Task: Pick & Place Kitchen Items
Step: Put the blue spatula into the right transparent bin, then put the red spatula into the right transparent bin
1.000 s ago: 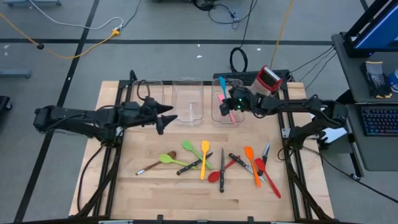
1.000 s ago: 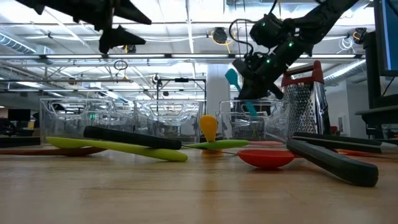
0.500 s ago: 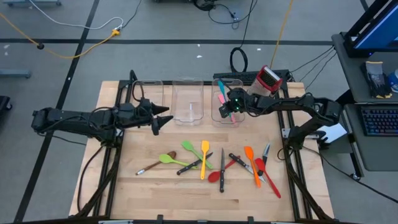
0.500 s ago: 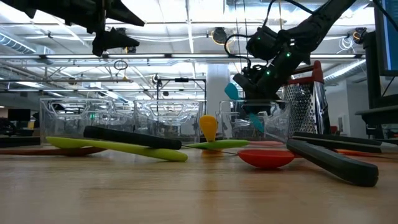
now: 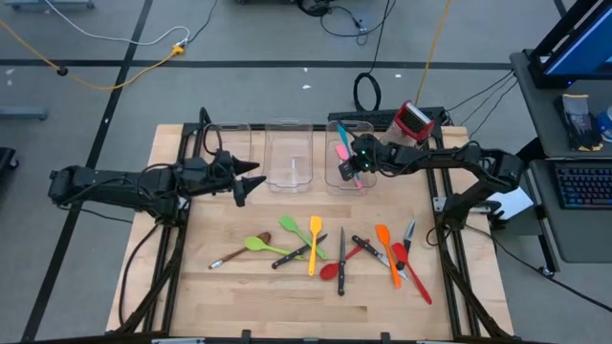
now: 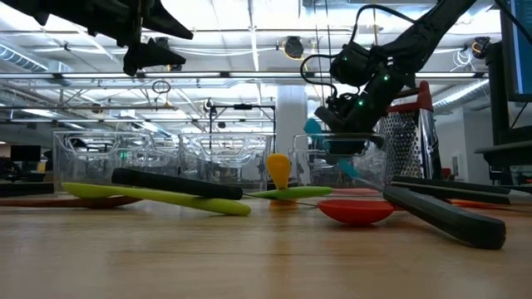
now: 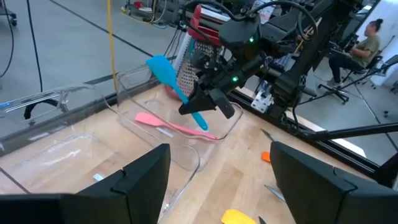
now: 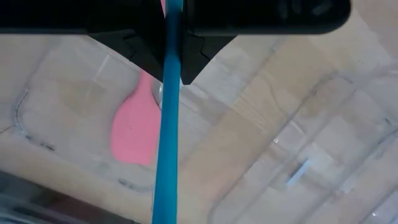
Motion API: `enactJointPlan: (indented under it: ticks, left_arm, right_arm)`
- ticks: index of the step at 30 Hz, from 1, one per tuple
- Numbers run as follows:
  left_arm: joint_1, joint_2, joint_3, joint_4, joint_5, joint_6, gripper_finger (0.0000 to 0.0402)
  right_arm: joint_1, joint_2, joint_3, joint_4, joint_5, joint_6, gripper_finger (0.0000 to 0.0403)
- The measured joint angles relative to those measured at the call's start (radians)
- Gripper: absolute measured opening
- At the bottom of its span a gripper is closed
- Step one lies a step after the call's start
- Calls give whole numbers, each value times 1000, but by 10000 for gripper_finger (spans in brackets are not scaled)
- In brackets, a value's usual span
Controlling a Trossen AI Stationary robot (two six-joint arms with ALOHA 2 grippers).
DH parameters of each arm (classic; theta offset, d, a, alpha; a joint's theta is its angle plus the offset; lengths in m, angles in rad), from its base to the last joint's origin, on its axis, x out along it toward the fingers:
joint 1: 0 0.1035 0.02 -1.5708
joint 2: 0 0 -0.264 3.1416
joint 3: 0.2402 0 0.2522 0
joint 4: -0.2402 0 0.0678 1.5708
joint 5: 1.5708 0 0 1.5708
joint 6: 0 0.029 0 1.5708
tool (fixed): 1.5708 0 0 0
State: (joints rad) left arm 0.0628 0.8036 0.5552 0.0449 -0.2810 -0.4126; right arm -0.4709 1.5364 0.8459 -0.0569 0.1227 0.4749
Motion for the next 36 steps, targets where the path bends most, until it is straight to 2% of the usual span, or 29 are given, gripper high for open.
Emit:
enactJointPlan:
  ticks: [12, 24, 36]
  left_arm:
    - [3, 0, 0, -24, 14, -8, 278]
    - [3, 0, 0, -38, 14, -15, 278]
    - [3, 0, 0, -43, 13, -16, 278]
  right_arm:
    - [-6, 40, -1, -31, -28, 2, 15]
    - [-13, 85, 1, 36, -71, 9, 17]
    - [-14, 87, 0, 45, -72, 9, 87]
